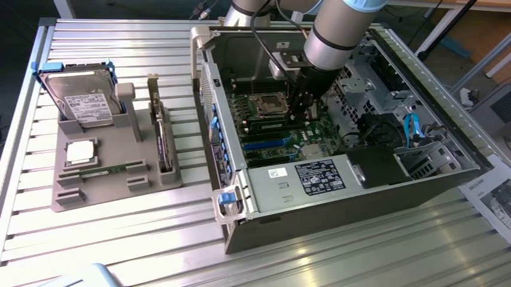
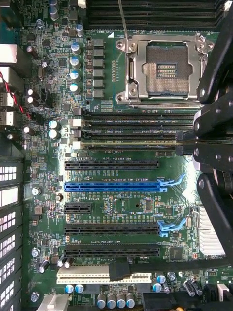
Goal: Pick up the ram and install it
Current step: 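Insert the ram into the slot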
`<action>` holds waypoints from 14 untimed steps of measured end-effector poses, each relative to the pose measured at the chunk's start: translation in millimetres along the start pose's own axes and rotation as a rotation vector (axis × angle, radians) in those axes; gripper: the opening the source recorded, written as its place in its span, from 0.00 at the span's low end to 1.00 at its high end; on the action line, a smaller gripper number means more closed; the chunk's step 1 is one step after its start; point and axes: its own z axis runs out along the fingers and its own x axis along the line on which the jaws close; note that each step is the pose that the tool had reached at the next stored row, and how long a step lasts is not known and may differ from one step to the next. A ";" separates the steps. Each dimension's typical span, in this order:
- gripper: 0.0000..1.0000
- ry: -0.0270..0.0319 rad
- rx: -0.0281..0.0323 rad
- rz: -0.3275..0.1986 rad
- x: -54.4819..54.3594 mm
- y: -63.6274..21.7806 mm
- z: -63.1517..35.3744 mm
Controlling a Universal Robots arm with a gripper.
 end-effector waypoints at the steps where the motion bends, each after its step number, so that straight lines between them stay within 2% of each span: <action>1: 0.13 -0.0002 0.0003 0.000 0.0 -0.1 0.1; 2: 0.18 -0.0003 0.0002 0.000 0.0 0.0 0.1; 4: 0.18 -0.0001 0.0001 0.000 0.0 0.0 0.1; 5: 0.25 -0.0001 0.0000 0.000 0.0 0.0 0.1; 14: 0.25 0.0000 0.0000 0.000 0.0 0.0 0.0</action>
